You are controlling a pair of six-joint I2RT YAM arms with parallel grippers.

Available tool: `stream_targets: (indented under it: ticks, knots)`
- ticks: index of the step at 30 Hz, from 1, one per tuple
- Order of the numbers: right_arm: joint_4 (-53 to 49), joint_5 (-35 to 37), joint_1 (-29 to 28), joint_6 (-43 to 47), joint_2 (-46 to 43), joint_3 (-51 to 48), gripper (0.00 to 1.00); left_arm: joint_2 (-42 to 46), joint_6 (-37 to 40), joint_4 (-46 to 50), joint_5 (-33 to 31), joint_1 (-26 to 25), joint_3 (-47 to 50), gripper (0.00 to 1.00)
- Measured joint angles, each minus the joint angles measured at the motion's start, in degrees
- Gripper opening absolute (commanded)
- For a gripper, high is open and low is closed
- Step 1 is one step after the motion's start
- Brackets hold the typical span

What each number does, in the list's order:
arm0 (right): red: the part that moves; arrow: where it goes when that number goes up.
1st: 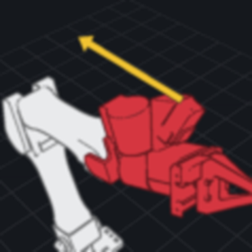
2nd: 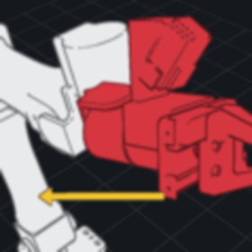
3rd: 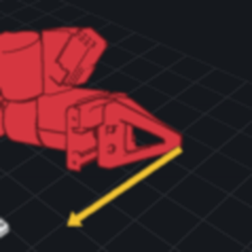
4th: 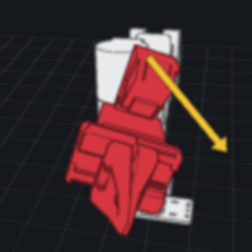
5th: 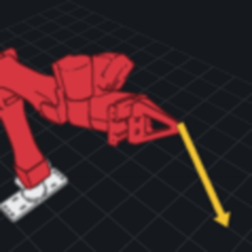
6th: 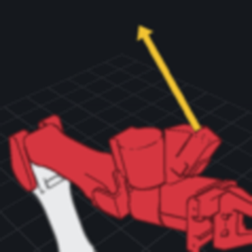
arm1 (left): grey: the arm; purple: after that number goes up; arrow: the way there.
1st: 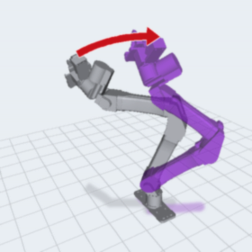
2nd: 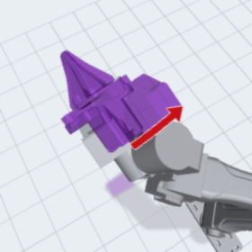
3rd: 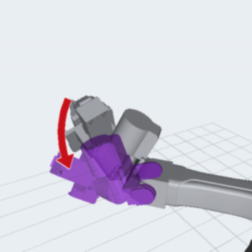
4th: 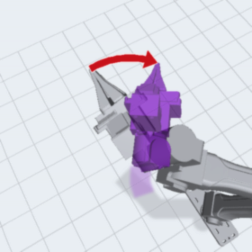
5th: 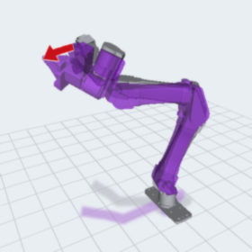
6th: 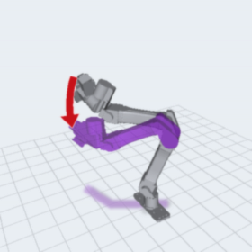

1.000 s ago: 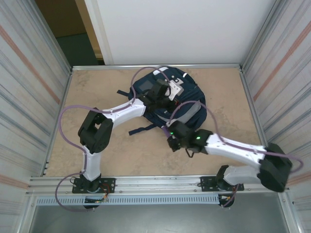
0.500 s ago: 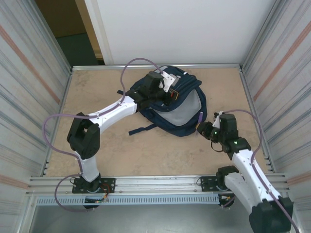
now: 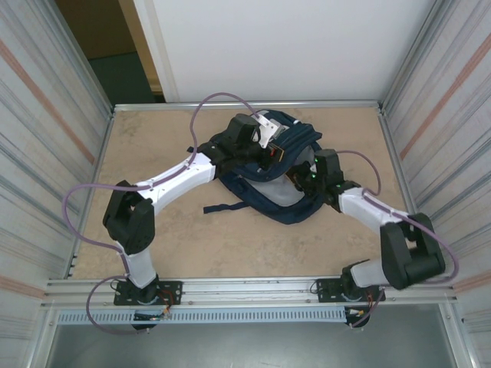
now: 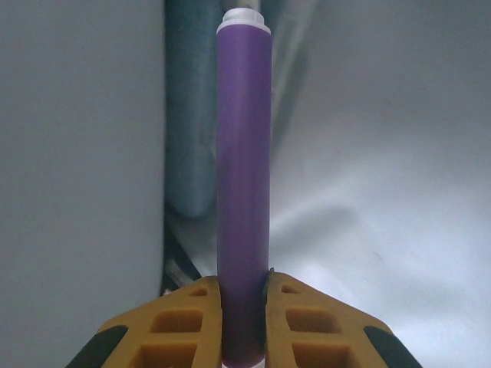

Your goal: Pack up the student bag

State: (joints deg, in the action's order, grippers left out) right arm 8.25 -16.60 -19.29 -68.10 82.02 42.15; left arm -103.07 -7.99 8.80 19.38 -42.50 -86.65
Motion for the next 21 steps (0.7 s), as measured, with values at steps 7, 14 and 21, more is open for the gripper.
stream_targets:
  ticks: [7,14,21]
  knots:
    - [9.0,2.1,-0.5,-5.7,12.7,3.6,0.50,0.0,0.0,0.0,0.1,0.0,-0.1,0.00]
    - [10.1,0.8,-0.2,-6.1,12.3,3.0,0.52,0.6,0.0,0.0,0.0,0.0,0.4,0.00]
    - [-3.3,0.8,2.5,2.3,-4.4,-1.5,0.60,0.9,0.0,-1.4,0.1,-0.1,2.7,0.00]
